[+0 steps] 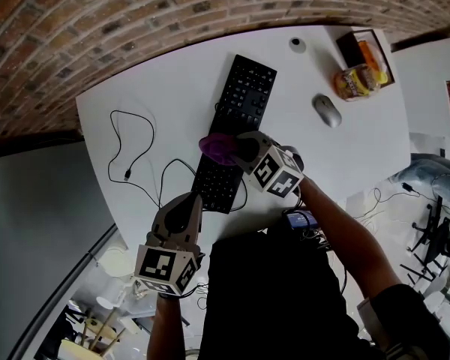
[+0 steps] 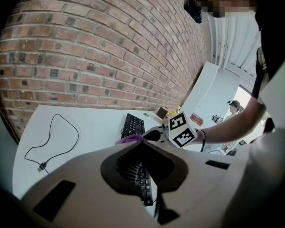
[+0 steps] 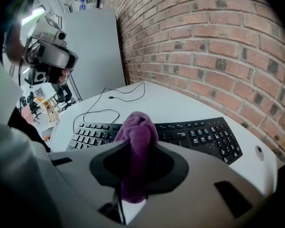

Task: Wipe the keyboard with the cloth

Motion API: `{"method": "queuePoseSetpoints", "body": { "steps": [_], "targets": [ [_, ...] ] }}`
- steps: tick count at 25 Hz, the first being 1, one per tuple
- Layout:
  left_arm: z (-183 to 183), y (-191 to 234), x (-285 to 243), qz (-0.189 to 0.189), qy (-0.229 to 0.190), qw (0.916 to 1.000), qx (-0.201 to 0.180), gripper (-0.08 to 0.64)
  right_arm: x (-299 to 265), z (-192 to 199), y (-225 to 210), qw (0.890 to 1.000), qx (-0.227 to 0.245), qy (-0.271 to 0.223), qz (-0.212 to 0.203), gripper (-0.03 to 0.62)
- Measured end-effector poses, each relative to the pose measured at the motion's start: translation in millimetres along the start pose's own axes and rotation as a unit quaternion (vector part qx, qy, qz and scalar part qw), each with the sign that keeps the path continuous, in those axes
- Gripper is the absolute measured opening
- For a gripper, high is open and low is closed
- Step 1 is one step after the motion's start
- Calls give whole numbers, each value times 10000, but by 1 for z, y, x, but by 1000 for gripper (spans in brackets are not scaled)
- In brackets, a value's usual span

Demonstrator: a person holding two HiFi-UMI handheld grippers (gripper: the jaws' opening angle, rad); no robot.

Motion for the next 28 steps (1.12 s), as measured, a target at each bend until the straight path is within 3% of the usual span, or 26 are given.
{"method": "queuePoseSetpoints", "body": {
  "steps": [28],
  "targets": [
    [-11, -6, -16, 81, 256, 9996, 46, 14, 6, -4, -89, 9982, -30, 23, 595, 98]
  ]
}}
Point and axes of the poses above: the fingertips, and each gripper's own axes: x backward along the fingers, y to its left, z out of its underside, the point moved 10 cm from there along x, backward along the fingers, and after that the axes turned 7 degrees about y, right-handed, at the moved point
